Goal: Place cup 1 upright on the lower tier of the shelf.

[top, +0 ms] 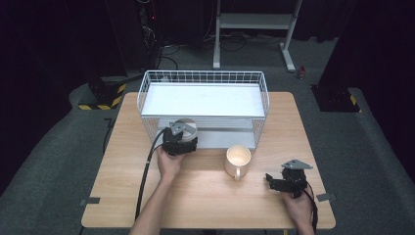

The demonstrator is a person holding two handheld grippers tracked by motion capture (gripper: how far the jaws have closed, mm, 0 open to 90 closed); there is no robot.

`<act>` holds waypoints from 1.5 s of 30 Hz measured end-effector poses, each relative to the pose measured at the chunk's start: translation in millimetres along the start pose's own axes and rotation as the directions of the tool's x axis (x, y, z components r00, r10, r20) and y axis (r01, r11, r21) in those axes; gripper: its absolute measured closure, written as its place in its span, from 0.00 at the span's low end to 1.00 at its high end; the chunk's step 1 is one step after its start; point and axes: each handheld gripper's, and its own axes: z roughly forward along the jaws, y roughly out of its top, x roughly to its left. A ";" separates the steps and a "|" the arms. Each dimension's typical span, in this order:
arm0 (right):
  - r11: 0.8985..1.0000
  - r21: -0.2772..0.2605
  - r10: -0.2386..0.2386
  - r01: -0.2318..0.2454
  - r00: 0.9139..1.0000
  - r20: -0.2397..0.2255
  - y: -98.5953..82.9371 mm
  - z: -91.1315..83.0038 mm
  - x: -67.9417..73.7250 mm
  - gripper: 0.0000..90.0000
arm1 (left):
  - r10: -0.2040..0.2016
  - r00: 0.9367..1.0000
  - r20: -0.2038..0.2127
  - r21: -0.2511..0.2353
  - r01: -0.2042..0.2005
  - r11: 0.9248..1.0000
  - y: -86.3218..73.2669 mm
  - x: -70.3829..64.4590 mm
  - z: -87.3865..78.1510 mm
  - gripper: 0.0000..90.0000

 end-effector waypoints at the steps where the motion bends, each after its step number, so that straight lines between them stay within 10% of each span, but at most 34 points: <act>1: 1.000 0.000 0.000 0.000 1.000 0.000 0.0 0.0 0.0 0.17 | -0.013 1.000 0.002 -0.003 0.013 1.000 0.0 -0.2 0.7 0.21; 45: 1.000 0.001 0.000 0.000 1.000 -0.001 -0.1 -0.1 0.1 0.17 | -0.050 0.999 0.009 0.052 0.049 0.997 -7.6 6.5 -3.4 0.14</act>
